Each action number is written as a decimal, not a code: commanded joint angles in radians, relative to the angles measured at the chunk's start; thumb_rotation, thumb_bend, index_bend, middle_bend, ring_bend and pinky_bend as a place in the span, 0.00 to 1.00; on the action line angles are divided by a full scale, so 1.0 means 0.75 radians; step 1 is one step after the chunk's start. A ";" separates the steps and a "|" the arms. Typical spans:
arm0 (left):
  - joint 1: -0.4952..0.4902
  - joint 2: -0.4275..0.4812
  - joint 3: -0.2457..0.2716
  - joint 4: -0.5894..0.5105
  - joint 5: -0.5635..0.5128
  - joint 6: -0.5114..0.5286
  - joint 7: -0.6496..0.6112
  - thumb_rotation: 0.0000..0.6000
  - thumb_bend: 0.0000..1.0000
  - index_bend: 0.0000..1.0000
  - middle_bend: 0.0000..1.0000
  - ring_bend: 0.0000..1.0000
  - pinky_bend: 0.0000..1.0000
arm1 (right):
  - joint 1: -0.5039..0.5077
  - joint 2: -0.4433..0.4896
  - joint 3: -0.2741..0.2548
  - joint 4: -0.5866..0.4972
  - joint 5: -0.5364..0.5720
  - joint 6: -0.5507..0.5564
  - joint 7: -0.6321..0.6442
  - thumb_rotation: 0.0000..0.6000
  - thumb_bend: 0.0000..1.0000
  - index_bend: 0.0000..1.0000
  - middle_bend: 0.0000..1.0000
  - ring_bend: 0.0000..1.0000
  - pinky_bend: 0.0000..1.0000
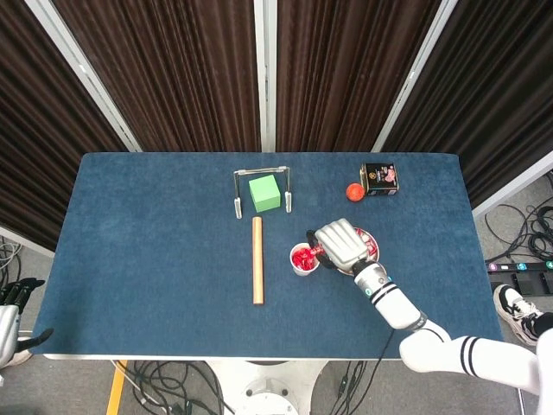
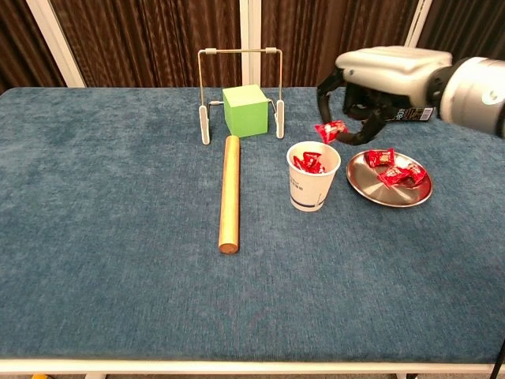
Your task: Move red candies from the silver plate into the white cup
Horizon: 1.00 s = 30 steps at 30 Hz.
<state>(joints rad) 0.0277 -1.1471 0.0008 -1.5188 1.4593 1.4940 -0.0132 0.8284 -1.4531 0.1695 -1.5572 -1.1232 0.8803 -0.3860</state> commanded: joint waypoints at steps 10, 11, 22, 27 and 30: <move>0.002 -0.021 0.000 0.041 -0.012 -0.014 -0.034 1.00 0.00 0.27 0.28 0.20 0.21 | 0.063 -0.113 -0.012 0.070 0.096 -0.029 -0.105 1.00 0.24 0.36 0.92 0.97 1.00; 0.001 -0.022 0.000 0.043 -0.012 -0.014 -0.036 1.00 0.00 0.27 0.28 0.20 0.21 | 0.060 -0.110 -0.011 0.064 0.095 -0.021 -0.101 1.00 0.22 0.35 0.92 0.97 1.00; 0.007 -0.024 -0.004 0.044 -0.003 0.006 -0.042 1.00 0.00 0.27 0.28 0.20 0.21 | -0.111 0.098 -0.002 -0.011 0.056 0.198 0.034 1.00 0.20 0.35 0.92 0.96 1.00; 0.000 -0.027 -0.011 0.041 0.003 0.010 -0.033 1.00 0.00 0.27 0.28 0.20 0.21 | -0.310 0.251 -0.067 -0.079 -0.059 0.417 0.173 1.00 0.21 0.42 0.76 0.76 0.99; -0.010 -0.029 -0.023 0.030 0.006 0.016 -0.014 1.00 0.00 0.27 0.28 0.20 0.21 | -0.452 0.338 -0.137 -0.104 -0.151 0.556 0.284 1.00 0.21 0.35 0.50 0.47 0.70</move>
<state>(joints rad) 0.0221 -1.1684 -0.0145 -1.4944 1.4630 1.5044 -0.0262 0.5799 -1.2683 0.1164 -1.6055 -1.1703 1.2079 -0.2499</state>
